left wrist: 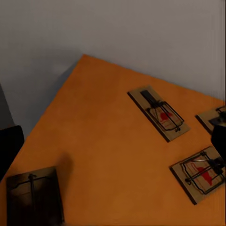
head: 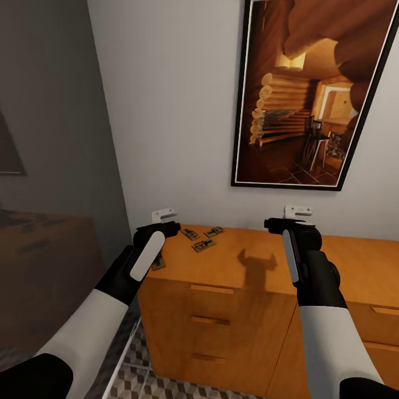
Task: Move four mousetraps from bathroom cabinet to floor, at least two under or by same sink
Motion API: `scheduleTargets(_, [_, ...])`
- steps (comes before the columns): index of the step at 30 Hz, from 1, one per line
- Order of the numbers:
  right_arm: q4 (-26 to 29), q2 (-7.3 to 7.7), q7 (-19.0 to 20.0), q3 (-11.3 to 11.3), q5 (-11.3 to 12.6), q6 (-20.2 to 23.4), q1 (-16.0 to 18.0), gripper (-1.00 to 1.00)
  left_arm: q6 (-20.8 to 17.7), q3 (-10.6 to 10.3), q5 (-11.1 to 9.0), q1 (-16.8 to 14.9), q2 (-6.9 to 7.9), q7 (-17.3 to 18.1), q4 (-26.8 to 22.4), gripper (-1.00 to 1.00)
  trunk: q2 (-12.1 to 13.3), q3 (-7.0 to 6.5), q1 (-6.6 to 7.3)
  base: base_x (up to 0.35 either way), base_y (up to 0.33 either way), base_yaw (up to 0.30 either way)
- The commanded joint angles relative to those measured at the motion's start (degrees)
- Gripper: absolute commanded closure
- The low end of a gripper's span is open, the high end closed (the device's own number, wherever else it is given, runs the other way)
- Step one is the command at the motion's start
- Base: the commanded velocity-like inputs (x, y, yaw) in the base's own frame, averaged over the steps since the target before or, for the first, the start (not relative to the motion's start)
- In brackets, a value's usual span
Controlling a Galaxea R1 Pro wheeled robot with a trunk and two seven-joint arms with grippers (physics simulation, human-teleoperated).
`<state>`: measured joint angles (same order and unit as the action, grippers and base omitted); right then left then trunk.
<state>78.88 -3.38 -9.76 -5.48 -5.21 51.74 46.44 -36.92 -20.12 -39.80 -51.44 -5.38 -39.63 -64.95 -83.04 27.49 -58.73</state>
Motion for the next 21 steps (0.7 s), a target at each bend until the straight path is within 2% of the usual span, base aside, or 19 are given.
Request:
scheduleTargets(1, [0.0,-0.05,0.3,-0.1,-0.5,0.3,0.1,-1.0,0.0,-0.1,-0.6,0.0,0.0,-0.6,-0.1,-1.0,0.0,0.07,0.0,0.0,0.0,0.0])
scheduleTargets(5, [0.1,-0.05,0.3,0.0,-0.5,0.4,0.1,-1.0,-0.1,-0.1,-0.8,0.1,-0.1,-0.6,-0.2,-1.0,0.0,0.07,0.0,0.0,0.0,0.0])
scheduleTargets(8, [0.0,-0.28,0.3,0.0,-0.5,0.4,0.1,-1.0,-0.1,-0.1,-2.5,0.1,-0.12,-0.7,-0.3,-1.0,0.0,0.07,0.0,0.0,0.0,0.0])
scheduleTargets(11, [0.0,-0.92,0.3,0.0,-0.5,0.4,0.1,-1.0,0.1,0.0,-6.1,0.1,-0.07,-1.9,-0.1,-1.0,0.0,0.07,0.0,0.0,0.0,0.0])
scheduleTargets(14, [-0.2,-1.37,0.4,0.0,-0.5,0.3,0.1,-1.0,0.5,0.1,-10.5,0.1,-0.01,-6.4,0.3,-1.0,0.0,0.07,0.0,0.0,0.0,0.0])
scheduleTargets(16, [-0.2,-1.45,0.4,0.0,-0.5,0.3,0.1,-1.0,0.8,0.1,-12.3,0.1,0.0,-9.1,0.4,-1.0,0.0,0.07,0.0,0.0,0.0,0.0])
scheduleTargets(21, [-0.3,-1.52,0.4,0.0,-0.5,0.3,0.1,-1.0,2.9,0.1,-15.5,0.1,-0.03,-12.2,0.6,-1.0,0.0,0.07,0.0,0.0,0.0,0.0])
